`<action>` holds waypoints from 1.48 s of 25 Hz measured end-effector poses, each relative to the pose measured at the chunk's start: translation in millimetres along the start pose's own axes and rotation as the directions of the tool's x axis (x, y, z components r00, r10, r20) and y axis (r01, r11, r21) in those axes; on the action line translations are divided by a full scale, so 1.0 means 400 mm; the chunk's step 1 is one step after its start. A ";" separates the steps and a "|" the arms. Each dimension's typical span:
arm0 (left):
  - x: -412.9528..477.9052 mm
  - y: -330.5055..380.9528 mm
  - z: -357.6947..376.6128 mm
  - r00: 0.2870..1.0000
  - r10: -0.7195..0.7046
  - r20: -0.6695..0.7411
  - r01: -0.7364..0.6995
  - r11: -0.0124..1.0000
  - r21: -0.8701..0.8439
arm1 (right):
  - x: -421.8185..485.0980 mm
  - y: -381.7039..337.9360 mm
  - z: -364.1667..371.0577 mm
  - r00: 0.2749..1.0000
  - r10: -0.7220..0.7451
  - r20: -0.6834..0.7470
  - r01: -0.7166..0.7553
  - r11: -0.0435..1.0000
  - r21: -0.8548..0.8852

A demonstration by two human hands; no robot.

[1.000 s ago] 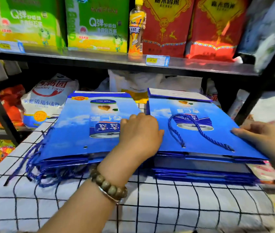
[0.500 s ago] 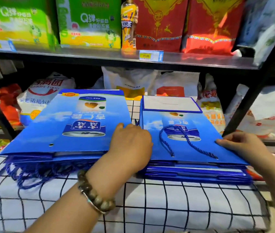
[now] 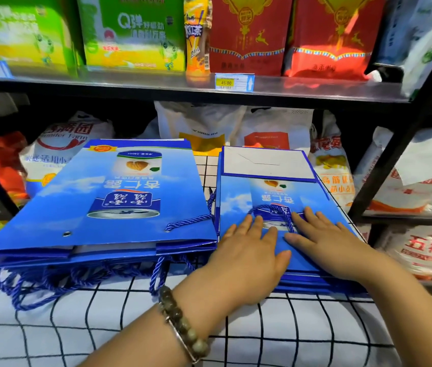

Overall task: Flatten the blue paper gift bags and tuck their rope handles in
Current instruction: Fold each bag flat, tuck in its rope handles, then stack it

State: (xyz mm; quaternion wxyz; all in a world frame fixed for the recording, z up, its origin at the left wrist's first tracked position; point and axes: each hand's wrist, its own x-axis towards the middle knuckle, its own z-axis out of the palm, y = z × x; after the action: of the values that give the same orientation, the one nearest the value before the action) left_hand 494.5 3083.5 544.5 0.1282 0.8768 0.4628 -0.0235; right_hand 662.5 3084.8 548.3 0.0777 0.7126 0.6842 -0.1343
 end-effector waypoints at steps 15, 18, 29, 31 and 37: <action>-0.152 0.001 -0.032 0.785 0.344 -0.516 -0.417 0.909 -0.028 | -0.049 -0.100 -0.053 0.859 -0.119 -0.498 0.227 0.960 0.162; -0.230 -0.066 -0.107 0.764 0.264 -0.589 -0.403 0.908 -0.116 | -0.034 -0.217 -0.063 0.855 -0.281 -0.436 0.409 0.882 0.233; -0.269 -0.385 -0.263 0.886 -0.065 -0.458 -0.090 0.947 -0.309 | 0.019 -0.340 -0.097 0.778 -0.045 -0.626 0.533 0.575 0.621; -0.240 -0.409 -0.260 0.936 -0.086 -0.341 -0.082 0.890 -0.449 | 0.018 -0.357 -0.105 0.789 -0.001 -0.615 0.564 0.400 0.723; -0.212 -0.433 -0.174 0.993 -0.067 -0.098 0.059 0.994 -0.088 | 0.038 -0.402 -0.117 0.712 0.238 -0.660 0.623 0.219 0.751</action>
State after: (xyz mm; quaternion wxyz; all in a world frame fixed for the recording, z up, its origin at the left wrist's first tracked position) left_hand 299.1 3125.8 590.2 0.1413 0.8556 0.4966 0.0363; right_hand 506.8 3121.3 600.3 -0.6404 0.4964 0.5205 -0.2694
